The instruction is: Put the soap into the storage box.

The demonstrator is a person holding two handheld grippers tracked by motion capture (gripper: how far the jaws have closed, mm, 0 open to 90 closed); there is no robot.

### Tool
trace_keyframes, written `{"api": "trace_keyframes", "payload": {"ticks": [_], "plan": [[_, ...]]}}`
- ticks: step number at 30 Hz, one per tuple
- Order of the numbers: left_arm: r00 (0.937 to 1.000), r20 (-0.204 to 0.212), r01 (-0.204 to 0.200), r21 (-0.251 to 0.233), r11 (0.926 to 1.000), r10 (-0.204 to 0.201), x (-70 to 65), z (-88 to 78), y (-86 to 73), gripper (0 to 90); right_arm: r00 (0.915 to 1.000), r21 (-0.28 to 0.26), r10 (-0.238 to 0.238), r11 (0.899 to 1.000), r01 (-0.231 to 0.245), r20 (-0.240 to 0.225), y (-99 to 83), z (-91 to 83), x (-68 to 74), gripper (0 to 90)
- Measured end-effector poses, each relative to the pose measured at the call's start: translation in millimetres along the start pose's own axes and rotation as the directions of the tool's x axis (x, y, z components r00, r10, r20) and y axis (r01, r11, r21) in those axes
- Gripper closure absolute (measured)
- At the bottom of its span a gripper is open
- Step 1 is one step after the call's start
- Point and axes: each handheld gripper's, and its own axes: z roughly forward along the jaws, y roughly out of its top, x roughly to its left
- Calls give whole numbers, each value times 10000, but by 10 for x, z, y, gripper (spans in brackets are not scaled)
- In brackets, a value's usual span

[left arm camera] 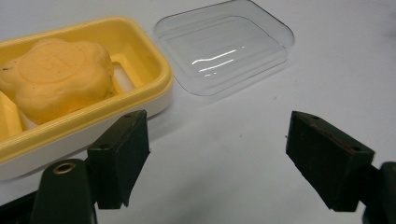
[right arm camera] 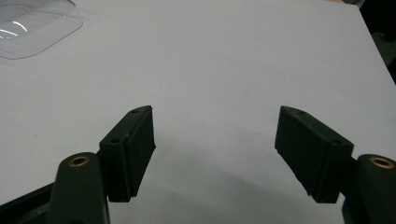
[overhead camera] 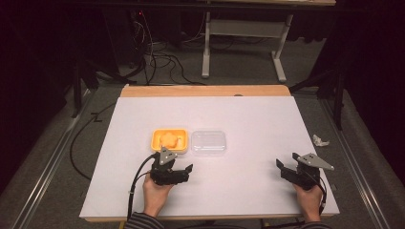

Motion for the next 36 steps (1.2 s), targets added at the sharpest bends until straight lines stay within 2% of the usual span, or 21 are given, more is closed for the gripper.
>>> {"api": "trace_keyframes", "payload": {"ticks": [24, 36], "plan": [[9999, 142, 90, 187, 9998, -92, -18, 179, -16, 220, 10000, -7, -36, 10000, 36, 19, 0, -1, 1, 290], [9999, 106, -59, 164, 9998, 57, -28, 260, -37, 219, 10000, -16, -47, 10000, 47, 10, 0, -1, -2, 290]]}}
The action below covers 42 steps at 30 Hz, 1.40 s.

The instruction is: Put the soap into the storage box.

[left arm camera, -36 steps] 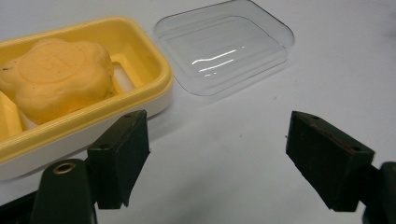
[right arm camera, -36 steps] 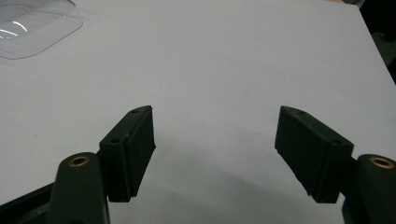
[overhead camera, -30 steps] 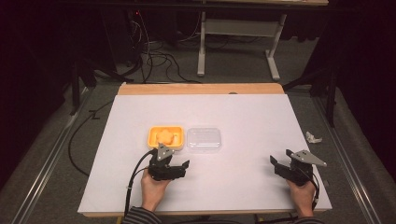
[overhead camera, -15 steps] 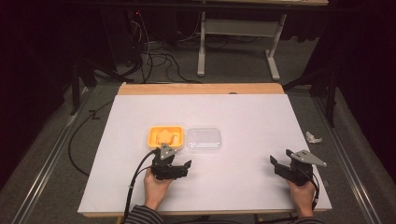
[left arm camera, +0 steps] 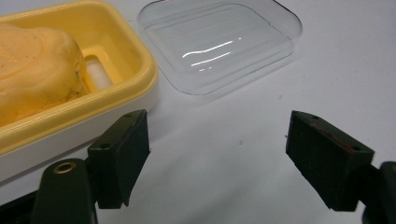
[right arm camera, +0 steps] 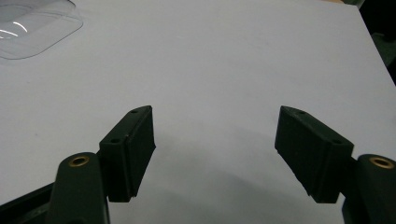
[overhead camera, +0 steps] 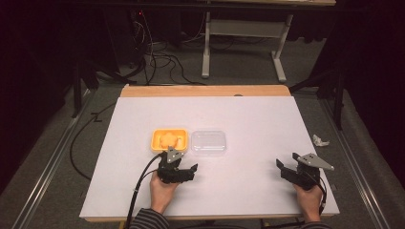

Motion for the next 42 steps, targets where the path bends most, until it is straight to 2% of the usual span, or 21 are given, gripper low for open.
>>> {"api": "trace_keyframes", "payload": {"ticks": [26, 29, 34, 42], "plan": [[9994, -215, -258, -3, 9997, 258, -41, 122, -42, 216, 10000, -6, 5, 10000, -5, -5, 0, -2, 1, 290], [9994, -228, -265, -89, 9996, 263, -42, 115, -45, 215, 10000, -15, 6, 10000, -6, 0, -1, -2, 1, 290], [9997, -238, -6, -395, 9992, -3, -22, 88, -61, 218, 10000, -3, -7, 10000, 7, -8, 0, 0, 2, 290], [9990, -369, -275, -509, 9983, 256, -46, 78, -75, 216, 10000, 10, -11, 10000, 11, 6, -1, 0, 6, 290]]}}
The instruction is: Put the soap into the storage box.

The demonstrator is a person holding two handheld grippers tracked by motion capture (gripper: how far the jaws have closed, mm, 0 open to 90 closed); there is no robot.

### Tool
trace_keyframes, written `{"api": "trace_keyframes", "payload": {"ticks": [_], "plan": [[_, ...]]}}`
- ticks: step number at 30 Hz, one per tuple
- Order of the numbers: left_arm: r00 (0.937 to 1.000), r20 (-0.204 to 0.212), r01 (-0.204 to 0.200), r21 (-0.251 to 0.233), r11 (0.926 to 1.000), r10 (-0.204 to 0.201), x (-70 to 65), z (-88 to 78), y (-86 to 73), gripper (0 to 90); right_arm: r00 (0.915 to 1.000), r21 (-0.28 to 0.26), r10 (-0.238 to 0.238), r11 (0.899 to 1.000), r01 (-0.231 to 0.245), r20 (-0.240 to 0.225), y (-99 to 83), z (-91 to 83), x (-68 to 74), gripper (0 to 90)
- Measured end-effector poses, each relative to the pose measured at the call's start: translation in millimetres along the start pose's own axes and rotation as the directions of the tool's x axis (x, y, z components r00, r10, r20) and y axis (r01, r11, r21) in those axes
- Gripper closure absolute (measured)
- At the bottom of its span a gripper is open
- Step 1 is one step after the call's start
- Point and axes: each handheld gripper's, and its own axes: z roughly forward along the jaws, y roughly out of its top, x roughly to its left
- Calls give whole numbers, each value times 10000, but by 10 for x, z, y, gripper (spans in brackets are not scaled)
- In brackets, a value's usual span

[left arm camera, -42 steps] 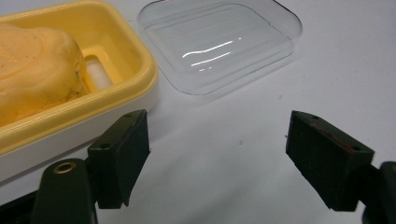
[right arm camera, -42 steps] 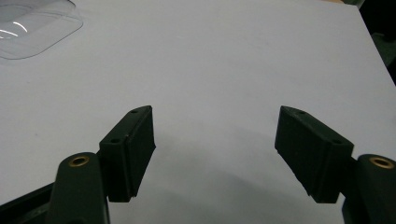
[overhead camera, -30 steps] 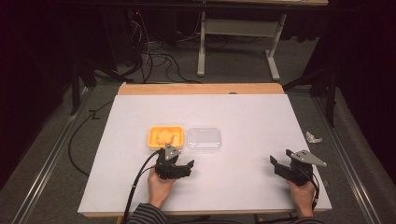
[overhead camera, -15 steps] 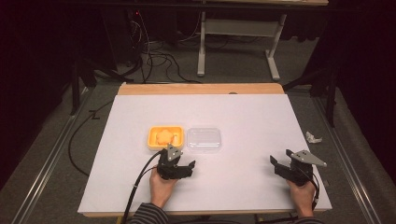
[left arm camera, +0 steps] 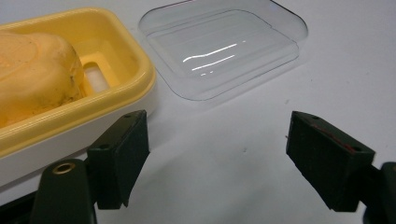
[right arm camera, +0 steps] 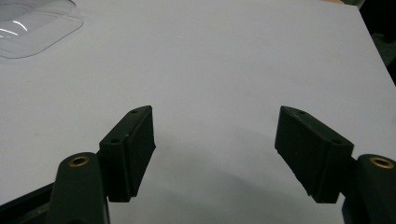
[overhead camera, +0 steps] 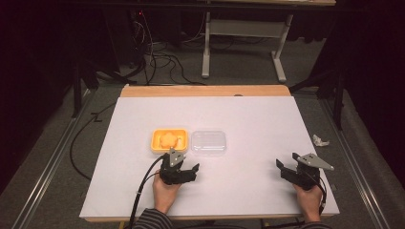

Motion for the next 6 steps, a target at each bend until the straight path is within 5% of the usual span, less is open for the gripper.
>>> {"api": "trace_keyframes", "payload": {"ticks": [6], "plan": [[10000, 19, -57, -7, 10000, 57, -5, -1, -2, 216, 10000, -11, -17, 10000, 17, 1, 0, -1, 0, 290]]}}
